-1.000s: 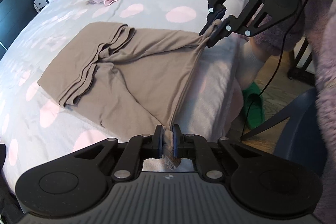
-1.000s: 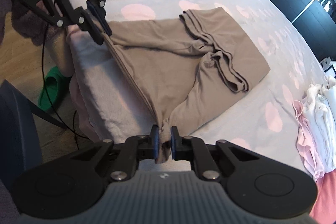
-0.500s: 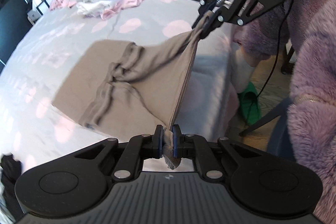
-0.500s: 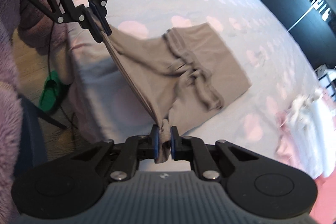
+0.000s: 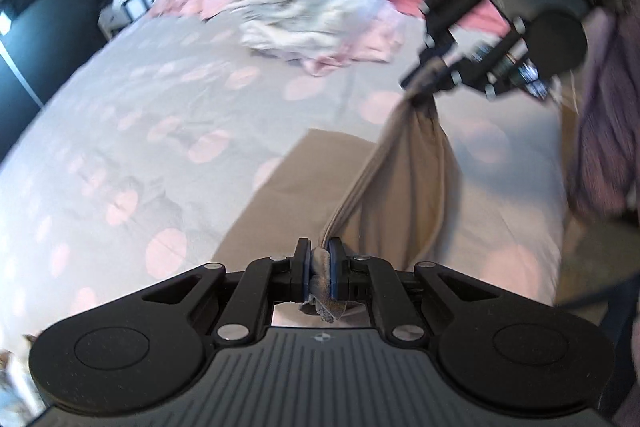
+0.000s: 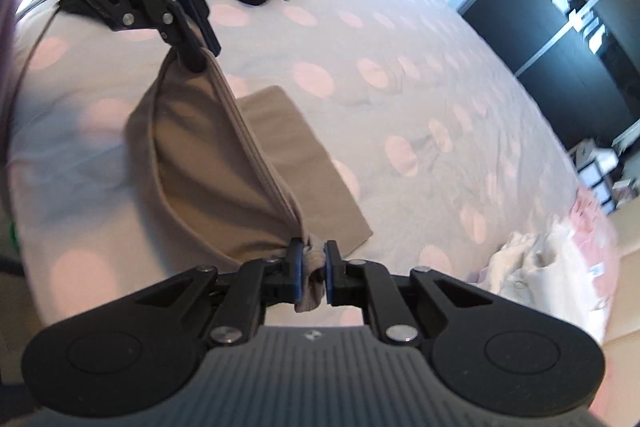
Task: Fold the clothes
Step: 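Lift the bundle's end with both grippers and fold it over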
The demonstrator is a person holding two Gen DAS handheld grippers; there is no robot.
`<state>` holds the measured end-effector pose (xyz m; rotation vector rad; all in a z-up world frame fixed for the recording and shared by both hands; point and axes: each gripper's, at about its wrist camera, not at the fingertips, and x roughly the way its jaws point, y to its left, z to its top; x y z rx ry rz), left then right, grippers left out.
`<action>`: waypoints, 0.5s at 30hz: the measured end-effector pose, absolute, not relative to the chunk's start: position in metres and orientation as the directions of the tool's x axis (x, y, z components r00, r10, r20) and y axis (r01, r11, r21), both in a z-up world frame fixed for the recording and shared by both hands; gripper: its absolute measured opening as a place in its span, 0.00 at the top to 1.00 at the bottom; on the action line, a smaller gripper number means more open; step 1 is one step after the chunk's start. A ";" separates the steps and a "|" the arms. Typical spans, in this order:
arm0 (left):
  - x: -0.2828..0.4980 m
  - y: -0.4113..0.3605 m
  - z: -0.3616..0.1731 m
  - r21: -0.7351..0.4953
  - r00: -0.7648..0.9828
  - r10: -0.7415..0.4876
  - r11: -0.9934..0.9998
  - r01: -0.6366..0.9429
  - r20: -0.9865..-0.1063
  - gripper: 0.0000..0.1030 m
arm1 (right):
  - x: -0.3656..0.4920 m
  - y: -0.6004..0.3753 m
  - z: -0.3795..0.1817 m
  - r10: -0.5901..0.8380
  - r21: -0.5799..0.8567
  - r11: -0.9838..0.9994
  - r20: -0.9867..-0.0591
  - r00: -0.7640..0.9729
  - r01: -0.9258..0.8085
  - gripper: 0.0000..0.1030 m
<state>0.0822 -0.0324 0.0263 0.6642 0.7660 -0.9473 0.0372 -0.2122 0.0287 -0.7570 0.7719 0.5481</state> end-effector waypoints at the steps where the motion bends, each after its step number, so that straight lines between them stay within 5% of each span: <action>1: 0.096 -0.032 0.025 0.144 0.362 -0.452 0.447 0.883 -0.815 0.93 | 0.051 -0.215 0.025 0.170 -0.378 0.628 -0.786 0.594 -0.680 0.89; 15: 0.196 -0.026 -0.039 0.014 0.258 -0.381 0.538 0.843 -0.888 0.92 | 0.173 -0.217 -0.035 0.200 -0.151 0.718 -0.890 0.409 -0.679 0.86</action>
